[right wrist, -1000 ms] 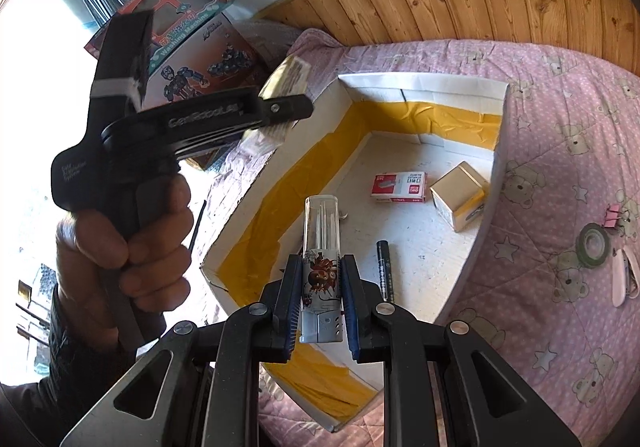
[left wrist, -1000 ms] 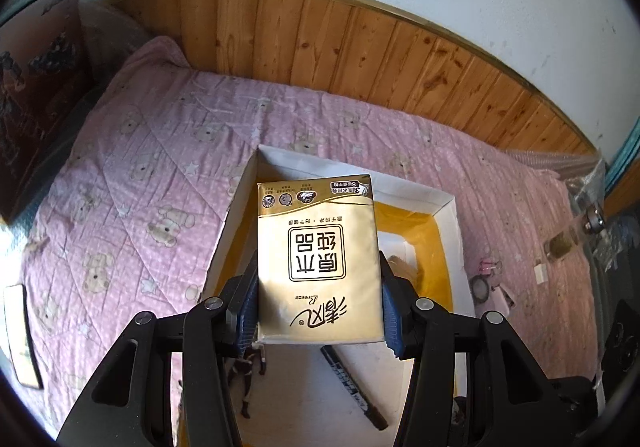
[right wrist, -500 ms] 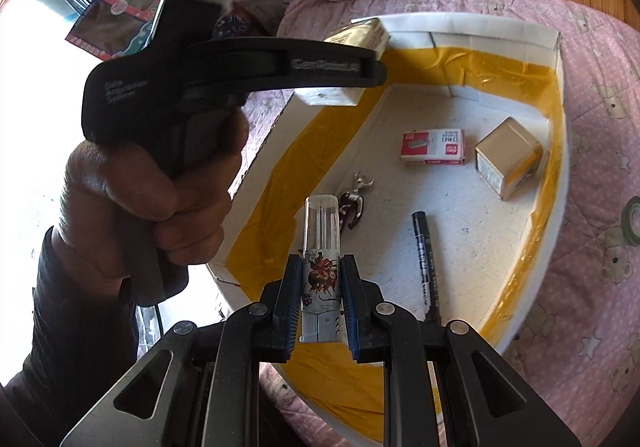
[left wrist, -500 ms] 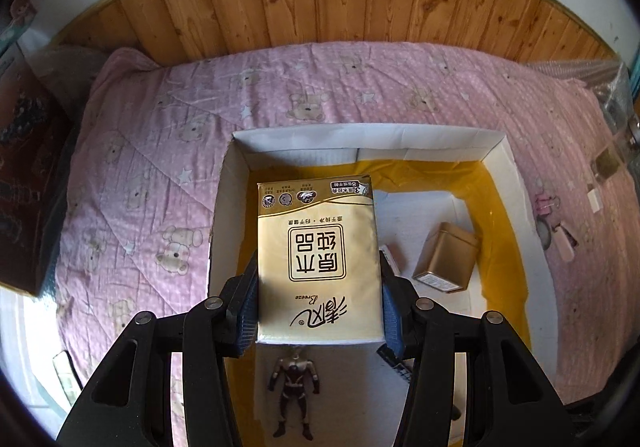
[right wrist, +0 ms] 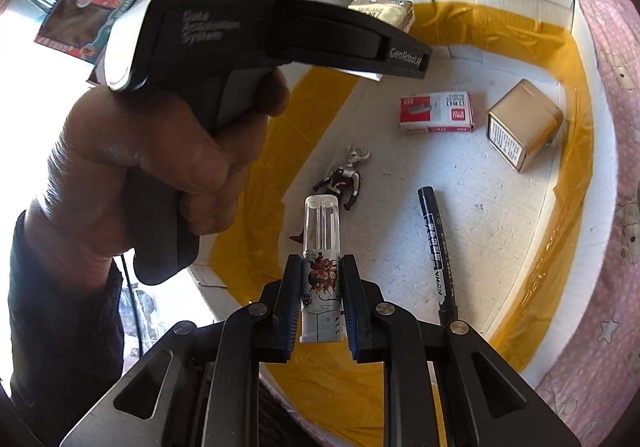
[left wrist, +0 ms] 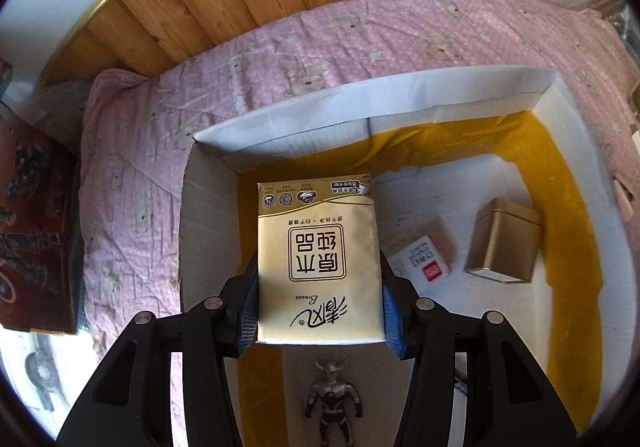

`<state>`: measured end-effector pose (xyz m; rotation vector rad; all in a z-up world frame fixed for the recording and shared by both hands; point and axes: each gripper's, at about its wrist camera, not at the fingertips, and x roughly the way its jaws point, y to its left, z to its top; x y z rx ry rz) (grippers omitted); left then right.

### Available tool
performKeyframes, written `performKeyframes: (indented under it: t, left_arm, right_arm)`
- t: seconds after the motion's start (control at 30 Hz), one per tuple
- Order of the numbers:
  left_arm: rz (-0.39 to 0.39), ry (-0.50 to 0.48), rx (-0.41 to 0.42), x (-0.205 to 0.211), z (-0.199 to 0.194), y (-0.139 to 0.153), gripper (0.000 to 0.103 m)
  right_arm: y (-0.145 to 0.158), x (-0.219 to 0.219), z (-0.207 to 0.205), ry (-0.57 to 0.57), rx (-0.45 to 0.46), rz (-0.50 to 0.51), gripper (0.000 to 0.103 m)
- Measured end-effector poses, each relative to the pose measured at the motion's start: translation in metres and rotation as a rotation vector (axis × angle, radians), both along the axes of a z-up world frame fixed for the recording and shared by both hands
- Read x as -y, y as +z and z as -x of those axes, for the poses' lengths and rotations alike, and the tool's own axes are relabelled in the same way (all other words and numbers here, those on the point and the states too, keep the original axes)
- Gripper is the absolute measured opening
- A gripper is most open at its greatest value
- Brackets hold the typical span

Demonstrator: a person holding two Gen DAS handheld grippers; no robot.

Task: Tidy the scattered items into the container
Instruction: 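Open the left tool over the box while the right tool releases the vial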

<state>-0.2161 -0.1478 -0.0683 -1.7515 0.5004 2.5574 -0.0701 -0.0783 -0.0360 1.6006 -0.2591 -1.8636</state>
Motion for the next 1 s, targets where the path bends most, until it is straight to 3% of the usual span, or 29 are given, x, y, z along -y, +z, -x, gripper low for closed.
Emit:
performKeyframes:
  t: [0.4, 0.57, 0.73, 1.0]
  left_arm:
    - [0.102, -0.025, -0.017, -0.005, 0.015, -0.014, 0.056]
    - [0.090, -0.027, -0.017, -0.005, 0.013, -0.012, 0.058]
    - [0.040, -0.002, -0.010, 0.001, 0.009, -0.004, 0.058]
    - [0.046, 0.016, -0.022, 0.006, -0.005, 0.017, 0.058]
  right_arm:
    - [-0.013, -0.004, 0.015, -0.096, 0.084, 0.011, 0.021]
    - [-0.018, -0.013, 0.016, -0.141, 0.119, 0.025, 0.033]
    - [-0.014, -0.020, 0.009, -0.139, 0.133, 0.056, 0.033]
    - [-0.002, -0.033, -0.003, -0.143, 0.139, 0.095, 0.034]
